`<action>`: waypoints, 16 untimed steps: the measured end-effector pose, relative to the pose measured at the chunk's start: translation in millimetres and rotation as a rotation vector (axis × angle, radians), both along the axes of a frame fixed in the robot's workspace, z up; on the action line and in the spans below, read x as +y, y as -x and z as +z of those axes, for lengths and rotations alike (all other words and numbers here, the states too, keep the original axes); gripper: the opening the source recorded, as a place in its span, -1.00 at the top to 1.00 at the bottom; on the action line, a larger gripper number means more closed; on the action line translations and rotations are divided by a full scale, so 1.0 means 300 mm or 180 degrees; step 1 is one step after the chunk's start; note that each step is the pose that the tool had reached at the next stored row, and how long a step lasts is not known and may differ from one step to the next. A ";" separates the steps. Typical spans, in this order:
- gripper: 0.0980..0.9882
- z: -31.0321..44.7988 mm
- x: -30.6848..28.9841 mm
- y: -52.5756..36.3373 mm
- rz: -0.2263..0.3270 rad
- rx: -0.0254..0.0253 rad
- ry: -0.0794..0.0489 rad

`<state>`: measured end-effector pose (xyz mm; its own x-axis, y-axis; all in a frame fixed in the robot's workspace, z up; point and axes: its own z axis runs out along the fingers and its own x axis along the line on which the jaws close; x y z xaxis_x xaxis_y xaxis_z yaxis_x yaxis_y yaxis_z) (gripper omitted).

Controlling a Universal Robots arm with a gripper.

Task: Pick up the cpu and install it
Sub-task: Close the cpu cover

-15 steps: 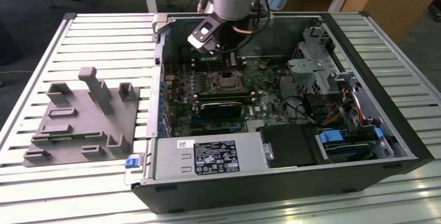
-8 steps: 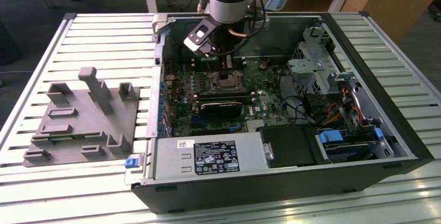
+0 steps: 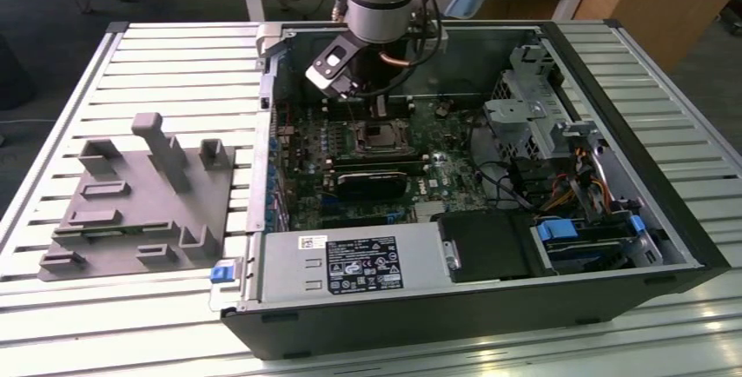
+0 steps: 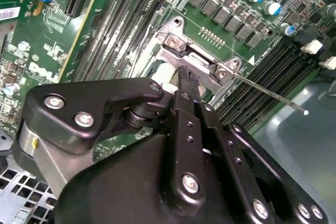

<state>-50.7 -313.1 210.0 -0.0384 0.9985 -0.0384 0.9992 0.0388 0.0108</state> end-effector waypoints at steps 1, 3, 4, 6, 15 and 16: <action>0.98 -0.002 0.001 0.003 0.0000 0.0000 0.0000; 0.98 -0.007 0.003 0.008 0.0000 0.0000 0.0000; 0.98 -0.010 0.004 0.008 0.0000 0.0000 0.0000; 0.98 -0.016 0.006 0.008 0.0000 0.0000 0.0000; 0.98 -0.028 0.010 0.009 0.0000 0.0000 0.0002; 0.98 -0.029 0.010 0.008 0.0000 0.0000 0.0002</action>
<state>-53.2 -310.1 201.3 -0.0384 0.9985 -0.0391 0.9992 0.0389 0.0109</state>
